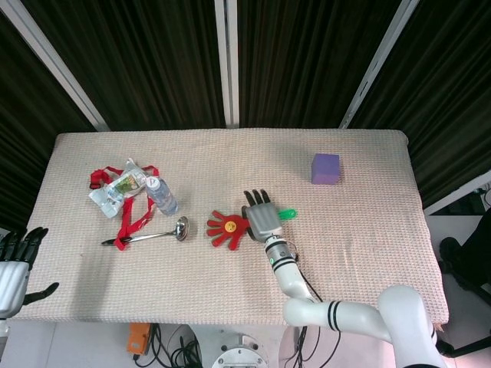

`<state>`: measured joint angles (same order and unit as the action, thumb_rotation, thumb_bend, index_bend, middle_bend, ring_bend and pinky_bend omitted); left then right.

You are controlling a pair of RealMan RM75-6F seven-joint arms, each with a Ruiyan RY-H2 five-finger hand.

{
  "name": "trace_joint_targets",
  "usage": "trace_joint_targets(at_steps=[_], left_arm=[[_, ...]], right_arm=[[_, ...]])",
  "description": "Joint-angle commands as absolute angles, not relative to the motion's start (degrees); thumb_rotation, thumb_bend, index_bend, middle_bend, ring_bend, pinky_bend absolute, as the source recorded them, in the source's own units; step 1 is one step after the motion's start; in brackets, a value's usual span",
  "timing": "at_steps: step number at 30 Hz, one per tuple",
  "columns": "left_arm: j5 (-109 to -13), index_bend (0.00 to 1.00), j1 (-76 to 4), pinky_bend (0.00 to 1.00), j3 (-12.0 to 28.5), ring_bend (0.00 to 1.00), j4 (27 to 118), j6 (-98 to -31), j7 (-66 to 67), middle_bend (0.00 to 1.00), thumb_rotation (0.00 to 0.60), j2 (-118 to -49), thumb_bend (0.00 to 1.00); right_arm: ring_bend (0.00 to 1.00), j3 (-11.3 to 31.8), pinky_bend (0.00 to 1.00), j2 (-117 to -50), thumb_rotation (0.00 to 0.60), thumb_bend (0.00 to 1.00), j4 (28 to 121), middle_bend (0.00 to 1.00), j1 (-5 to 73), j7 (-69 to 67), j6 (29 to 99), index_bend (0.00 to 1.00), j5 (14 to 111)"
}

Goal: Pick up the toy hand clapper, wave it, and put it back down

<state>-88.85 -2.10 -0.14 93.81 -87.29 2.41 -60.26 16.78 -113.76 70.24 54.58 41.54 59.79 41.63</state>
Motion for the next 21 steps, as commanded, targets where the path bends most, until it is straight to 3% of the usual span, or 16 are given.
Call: trace_joint_targets(at_steps=[1, 6, 12, 15, 21], left_arm=[[-88.83, 0.04, -2.10, 0.00, -0.16, 0.00, 93.84, -87.22, 2.42, 0.06, 0.600, -60.28, 0.10], [-88.84, 0.04, -2.08, 0.00, -0.17, 0.00, 93.92, -87.23, 2.33, 0.06, 0.600, -60.25, 0.10], [-88.82, 0.04, -1.92, 0.00, -0.26, 0.00, 93.90, -87.30, 1.45, 0.06, 0.600, -60.20, 0.11], [-88.86, 0.04, -1.81, 0.00, -0.31, 0.00, 94.02, -87.43, 1.26, 0.06, 0.600, -60.08, 0.11], [-88.92, 0.04, -1.66, 0.00, -0.40, 0.00, 94.64, -87.55, 1.40, 0.06, 0.600, -59.84, 0.11]], right_arm=[[0.00, 16.61, 0.00, -113.79, 0.600, 0.31, 70.00, 0.11, 54.24, 41.12, 59.87, 0.55, 42.21], [0.00, 16.22, 0.00, -113.24, 0.600, 0.32, 70.29, 0.21, 53.25, 39.00, 60.09, 0.66, 44.56], [0.14, 15.93, 0.03, -110.66, 0.600, 0.33, 72.83, 0.40, 50.17, 27.13, 58.67, 0.78, 51.69], [0.26, 15.65, 0.21, -108.65, 0.600, 0.33, 74.91, 0.49, 48.24, 19.18, 57.97, 0.84, 56.18], [0.39, 15.48, 0.54, -105.09, 0.600, 0.33, 78.79, 0.59, 44.62, 5.99, 59.21, 0.88, 63.58]])
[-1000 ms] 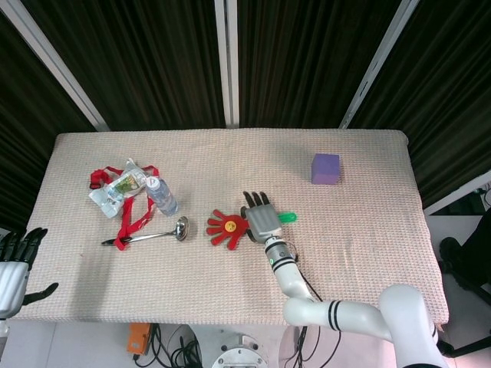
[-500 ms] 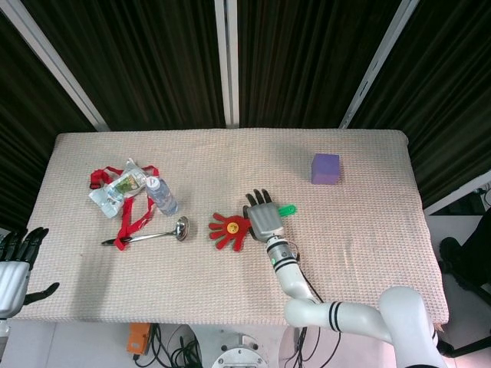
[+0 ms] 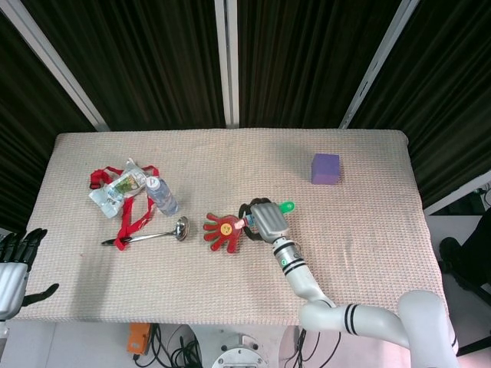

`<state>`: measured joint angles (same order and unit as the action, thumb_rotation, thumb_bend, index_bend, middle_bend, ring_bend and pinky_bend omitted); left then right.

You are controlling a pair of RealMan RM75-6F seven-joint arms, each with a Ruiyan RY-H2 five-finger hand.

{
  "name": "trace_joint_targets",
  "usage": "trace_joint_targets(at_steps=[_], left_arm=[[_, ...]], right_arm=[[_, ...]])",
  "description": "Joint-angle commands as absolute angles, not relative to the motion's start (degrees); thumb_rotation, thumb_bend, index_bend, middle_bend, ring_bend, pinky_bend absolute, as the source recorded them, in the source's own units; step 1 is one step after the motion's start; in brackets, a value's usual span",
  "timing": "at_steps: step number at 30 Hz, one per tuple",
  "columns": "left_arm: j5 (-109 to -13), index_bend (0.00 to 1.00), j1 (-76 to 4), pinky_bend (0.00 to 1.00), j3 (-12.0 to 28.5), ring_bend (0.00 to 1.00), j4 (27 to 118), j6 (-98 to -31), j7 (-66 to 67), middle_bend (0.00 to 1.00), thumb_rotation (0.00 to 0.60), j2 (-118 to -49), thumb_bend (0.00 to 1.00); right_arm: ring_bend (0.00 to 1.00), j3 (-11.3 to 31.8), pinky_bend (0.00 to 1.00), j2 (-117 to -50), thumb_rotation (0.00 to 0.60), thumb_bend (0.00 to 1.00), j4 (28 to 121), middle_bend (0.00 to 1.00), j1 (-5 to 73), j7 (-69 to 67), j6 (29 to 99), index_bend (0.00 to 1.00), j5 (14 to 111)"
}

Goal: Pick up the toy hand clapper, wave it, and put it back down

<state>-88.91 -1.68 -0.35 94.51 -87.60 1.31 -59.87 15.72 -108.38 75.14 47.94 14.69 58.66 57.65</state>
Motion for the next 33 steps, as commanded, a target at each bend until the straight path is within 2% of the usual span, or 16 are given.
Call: trace_joint_targets(at_steps=[1, 8, 15, 21, 31, 33], left_arm=[[-88.92, 0.04, -1.66, 0.00, -0.42, 0.00, 94.73, -87.51, 1.48, 0.06, 0.600, -59.83, 0.11], [-88.99, 0.04, -1.80, 0.00, -0.39, 0.00, 95.29, -87.30, 1.95, 0.06, 0.600, -59.77, 0.11], [-89.03, 0.04, -2.01, 0.00, -0.37, 0.00, 95.61, -86.96, 2.29, 0.06, 0.600, -59.80, 0.11], [-88.97, 0.04, -1.98, 0.00, -0.33, 0.00, 95.72, -87.02, 2.32, 0.06, 0.600, -59.64, 0.11], [-88.96, 0.04, -1.99, 0.00, -0.27, 0.00, 95.69, -87.07, 2.31, 0.06, 0.600, -59.61, 0.11], [-88.97, 0.04, -2.00, 0.00, -0.28, 0.00, 95.67, -87.04, 2.33, 0.06, 0.600, -59.66, 0.11]], right_arm=[[0.41, 15.56, 0.59, -104.60, 0.600, 0.33, 79.55, 0.60, 44.10, 4.50, 59.64, 0.88, 64.34], [0.53, 16.78, 0.82, -101.17, 0.600, 0.35, 85.53, 0.63, 40.51, -3.99, 62.35, 0.89, 66.86], [0.63, 19.57, 0.94, -99.29, 0.600, 0.36, 88.92, 0.66, 38.44, -9.59, 63.17, 0.89, 65.31], [0.68, 21.37, 0.96, -98.09, 0.600, 0.36, 90.96, 0.66, 37.22, -13.64, 63.37, 0.89, 64.58], [0.71, 25.41, 0.96, -92.93, 0.600, 0.36, 98.15, 0.67, 34.31, -36.25, 57.54, 0.89, 66.27], [0.71, 25.83, 0.96, -91.34, 0.600, 0.37, 98.64, 0.67, 34.51, -37.45, 55.89, 0.89, 66.28]])
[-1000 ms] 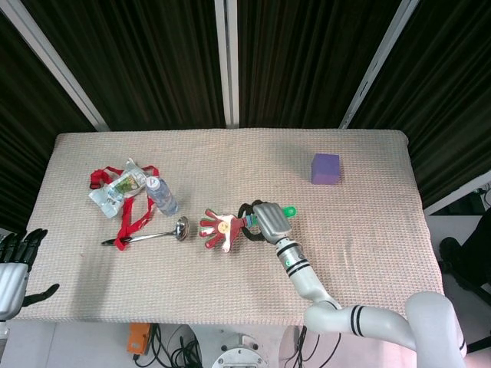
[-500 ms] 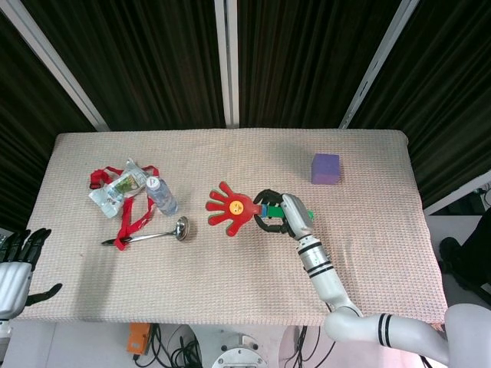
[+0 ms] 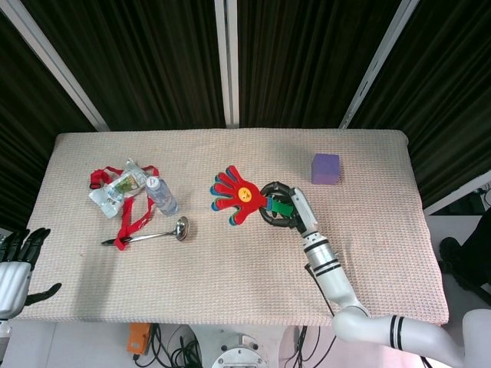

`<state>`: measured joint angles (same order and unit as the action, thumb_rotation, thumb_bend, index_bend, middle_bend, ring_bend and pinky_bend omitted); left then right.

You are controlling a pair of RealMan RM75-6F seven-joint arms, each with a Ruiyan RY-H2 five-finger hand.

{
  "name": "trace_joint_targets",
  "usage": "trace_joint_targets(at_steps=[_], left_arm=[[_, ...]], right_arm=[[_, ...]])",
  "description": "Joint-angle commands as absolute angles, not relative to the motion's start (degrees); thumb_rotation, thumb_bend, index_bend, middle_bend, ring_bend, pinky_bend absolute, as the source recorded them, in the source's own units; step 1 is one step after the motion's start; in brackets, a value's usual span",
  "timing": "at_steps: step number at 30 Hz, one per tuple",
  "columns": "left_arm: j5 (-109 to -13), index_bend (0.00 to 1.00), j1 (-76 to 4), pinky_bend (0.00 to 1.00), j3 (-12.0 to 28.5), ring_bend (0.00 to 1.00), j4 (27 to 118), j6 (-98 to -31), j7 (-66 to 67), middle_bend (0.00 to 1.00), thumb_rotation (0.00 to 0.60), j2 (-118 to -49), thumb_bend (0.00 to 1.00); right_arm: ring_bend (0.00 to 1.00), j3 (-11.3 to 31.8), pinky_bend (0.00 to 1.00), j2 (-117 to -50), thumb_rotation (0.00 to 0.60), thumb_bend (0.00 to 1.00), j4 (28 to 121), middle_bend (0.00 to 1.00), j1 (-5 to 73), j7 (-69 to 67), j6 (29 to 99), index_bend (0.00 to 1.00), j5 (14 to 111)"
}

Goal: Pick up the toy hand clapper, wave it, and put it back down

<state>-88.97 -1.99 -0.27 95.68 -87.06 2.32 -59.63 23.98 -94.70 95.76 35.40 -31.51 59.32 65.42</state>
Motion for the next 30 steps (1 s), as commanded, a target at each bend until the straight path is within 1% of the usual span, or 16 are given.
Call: trace_joint_targets(at_steps=[1, 5, 6, 8, 10, 11, 14, 16, 18, 21, 25, 28, 30], left_arm=[[-88.97, 0.04, -2.02, 0.00, -0.29, 0.00, 95.66, -86.99, 2.34, 0.06, 0.600, -59.68, 0.11], [-88.84, 0.04, -2.06, 0.00, -0.27, 0.00, 95.57, -86.85, 2.31, 0.06, 0.600, -59.88, 0.11], [-88.81, 0.04, -2.05, 0.00, -0.27, 0.00, 95.59, -86.84, 2.33, 0.06, 0.600, -59.90, 0.11], [-88.83, 0.04, -2.04, 0.00, -0.28, 0.00, 95.62, -86.86, 2.37, 0.06, 0.600, -59.89, 0.11], [-88.82, 0.04, -2.04, 0.00, -0.26, 0.00, 95.65, -86.89, 2.47, 0.06, 0.600, -59.86, 0.11], [-88.80, 0.04, -2.04, 0.00, -0.25, 0.00, 95.69, -86.88, 2.48, 0.06, 0.600, -59.82, 0.11], [-88.74, 0.04, -2.10, 0.00, -0.21, 0.00, 95.73, -86.80, 2.49, 0.06, 0.600, -59.84, 0.11], [-88.75, 0.04, -2.13, 0.00, -0.22, 0.00, 95.73, -86.74, 2.50, 0.06, 0.600, -59.85, 0.11], [-88.66, 0.04, -2.13, 0.00, -0.21, 0.00, 95.78, -86.68, 2.48, 0.06, 0.600, -59.83, 0.11], [-88.59, 0.04, -2.12, 0.00, -0.19, 0.00, 95.89, -86.69, 2.46, 0.06, 0.600, -59.80, 0.11], [-88.56, 0.04, -2.02, 0.00, -0.24, 0.00, 96.03, -86.76, 2.50, 0.06, 0.600, -59.65, 0.11], [-88.57, 0.04, -1.97, 0.00, -0.20, 0.00, 95.99, -86.90, 2.44, 0.06, 0.600, -59.62, 0.11], [-88.62, 0.04, -2.01, 0.00, -0.18, 0.00, 95.90, -86.91, 2.40, 0.06, 0.600, -59.71, 0.11]], right_arm=[[0.71, 25.31, 0.96, -90.96, 0.600, 0.38, 97.83, 0.67, 34.95, -35.22, 55.92, 0.89, 67.04], [0.72, 20.41, 0.96, -90.60, 0.600, 0.41, 93.40, 0.68, 36.80, -17.58, 58.65, 0.90, 71.80], [0.72, 18.75, 0.96, -90.50, 0.600, 0.42, 91.93, 0.69, 37.47, -9.93, 59.26, 0.91, 72.52], [0.73, 17.06, 0.97, -89.93, 0.600, 0.43, 91.02, 0.70, 38.75, 2.11, 58.93, 0.92, 71.21], [0.73, 15.67, 0.97, -88.87, 0.600, 0.43, 92.12, 0.70, 39.83, 14.70, 58.29, 0.92, 67.09], [0.73, 15.22, 0.97, -88.04, 0.600, 0.43, 93.61, 0.70, 40.47, 21.34, 57.95, 0.92, 63.48], [0.73, 15.30, 0.97, -86.62, 0.600, 0.43, 98.35, 0.70, 42.04, 33.89, 59.59, 0.92, 54.07], [0.73, 15.99, 0.97, -85.99, 0.600, 0.43, 101.53, 0.70, 42.85, 37.70, 60.86, 0.92, 49.09], [0.73, 17.27, 0.97, -85.55, 0.600, 0.43, 104.26, 0.70, 43.40, 38.27, 62.13, 0.92, 46.37], [0.75, 19.81, 0.98, -84.92, 0.600, 0.44, 106.86, 0.71, 42.77, 32.26, 61.83, 0.93, 45.15], [0.76, 22.26, 0.99, -83.43, 0.600, 0.44, 107.98, 0.71, 41.51, 24.21, 61.23, 0.94, 47.08], [0.76, 25.43, 0.99, -83.78, 0.600, 0.44, 109.48, 0.71, 39.00, 9.99, 59.29, 0.94, 50.10], [0.76, 29.43, 0.99, -84.06, 0.600, 0.44, 111.12, 0.71, 36.10, -6.95, 55.13, 0.94, 51.22]])
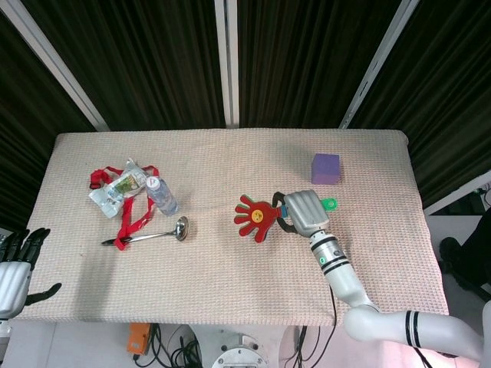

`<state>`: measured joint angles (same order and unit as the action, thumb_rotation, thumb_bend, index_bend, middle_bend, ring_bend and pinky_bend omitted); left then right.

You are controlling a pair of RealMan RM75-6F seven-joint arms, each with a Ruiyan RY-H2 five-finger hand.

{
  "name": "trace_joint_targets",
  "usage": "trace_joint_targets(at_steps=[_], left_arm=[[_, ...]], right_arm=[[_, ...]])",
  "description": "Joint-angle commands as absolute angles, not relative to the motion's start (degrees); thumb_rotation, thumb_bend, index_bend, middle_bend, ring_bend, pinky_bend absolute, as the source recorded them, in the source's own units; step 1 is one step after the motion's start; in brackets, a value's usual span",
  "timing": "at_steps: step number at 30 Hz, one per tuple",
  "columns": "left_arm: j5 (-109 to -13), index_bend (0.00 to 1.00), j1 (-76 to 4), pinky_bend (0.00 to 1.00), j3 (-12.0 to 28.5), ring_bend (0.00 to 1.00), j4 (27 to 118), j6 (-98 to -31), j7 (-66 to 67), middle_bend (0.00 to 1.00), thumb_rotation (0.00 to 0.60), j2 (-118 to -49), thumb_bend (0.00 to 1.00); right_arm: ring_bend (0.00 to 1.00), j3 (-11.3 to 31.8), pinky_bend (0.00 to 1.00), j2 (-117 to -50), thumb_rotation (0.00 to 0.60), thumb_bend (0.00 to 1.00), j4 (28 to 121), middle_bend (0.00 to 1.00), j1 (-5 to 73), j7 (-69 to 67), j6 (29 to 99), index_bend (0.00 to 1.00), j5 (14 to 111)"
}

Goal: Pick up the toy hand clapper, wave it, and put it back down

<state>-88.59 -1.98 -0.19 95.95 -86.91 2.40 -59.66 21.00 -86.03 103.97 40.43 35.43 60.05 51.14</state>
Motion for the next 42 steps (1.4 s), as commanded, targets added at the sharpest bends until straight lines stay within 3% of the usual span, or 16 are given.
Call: trace_joint_targets(at_steps=[1, 5, 8, 14, 19, 23, 28, 36, 42], left_arm=[[-88.68, 0.04, -2.04, 0.00, -0.18, 0.00, 95.87, -86.90, 2.42, 0.06, 0.600, -59.76, 0.11], [-88.42, 0.04, -2.01, 0.00, -0.23, 0.00, 96.01, -86.68, 2.31, 0.06, 0.600, -59.83, 0.11], [-87.93, 0.04, -2.02, 0.00, -0.25, 0.00, 96.49, -86.26, 1.63, 0.06, 0.600, -59.61, 0.11], [-88.09, 0.04, -2.15, 0.00, -0.19, 0.00, 96.53, -86.22, 1.69, 0.05, 0.600, -59.52, 0.11], [-88.05, 0.04, -2.19, 0.00, -0.10, 0.00, 96.57, -86.25, 1.61, 0.05, 0.600, -59.40, 0.11], [-88.01, 0.04, -2.22, 0.00, -0.06, 0.00, 96.50, -86.23, 1.52, 0.05, 0.600, -59.43, 0.11], [-87.84, 0.04, -2.20, 0.00, -0.05, 0.00, 96.30, -86.16, 1.30, 0.05, 0.600, -59.47, 0.11], [-87.91, 0.04, -2.14, 0.00, -0.13, 0.00, 96.10, -86.20, 1.22, 0.05, 0.600, -59.55, 0.11], [-87.93, 0.04, -2.13, 0.00, -0.15, 0.00, 96.06, -86.20, 1.26, 0.05, 0.600, -59.53, 0.11]], right_arm=[[0.76, 31.34, 0.99, -84.15, 0.600, 0.44, 111.62, 0.71, 34.75, -14.59, 53.13, 0.94, 51.71], [0.76, 37.52, 0.99, -82.88, 0.600, 0.42, 111.12, 0.70, 29.66, -41.49, 43.06, 0.94, 54.39], [0.76, 40.15, 0.99, -81.46, 0.600, 0.37, 109.40, 0.70, 27.13, -54.25, 35.84, 0.93, 57.68], [0.76, 43.01, 0.99, -82.55, 0.600, 0.37, 104.75, 0.69, 25.31, -68.74, 30.25, 0.93, 64.95], [0.76, 41.38, 0.99, -83.45, 0.600, 0.39, 101.49, 0.69, 25.75, -71.83, 30.56, 0.92, 71.35], [0.76, 35.84, 0.99, -85.21, 0.600, 0.39, 95.64, 0.69, 28.06, -59.02, 37.98, 0.92, 82.64], [0.76, 29.30, 0.99, -89.91, 0.600, 0.42, 85.13, 0.69, 31.30, -23.22, 48.04, 0.92, 90.45], [0.76, 24.77, 0.99, -91.15, 0.600, 0.42, 82.55, 0.69, 34.04, 17.64, 47.87, 0.92, 83.57], [0.76, 23.59, 0.99, -91.11, 0.600, 0.42, 85.09, 0.70, 35.14, 28.95, 49.08, 0.93, 75.37]])
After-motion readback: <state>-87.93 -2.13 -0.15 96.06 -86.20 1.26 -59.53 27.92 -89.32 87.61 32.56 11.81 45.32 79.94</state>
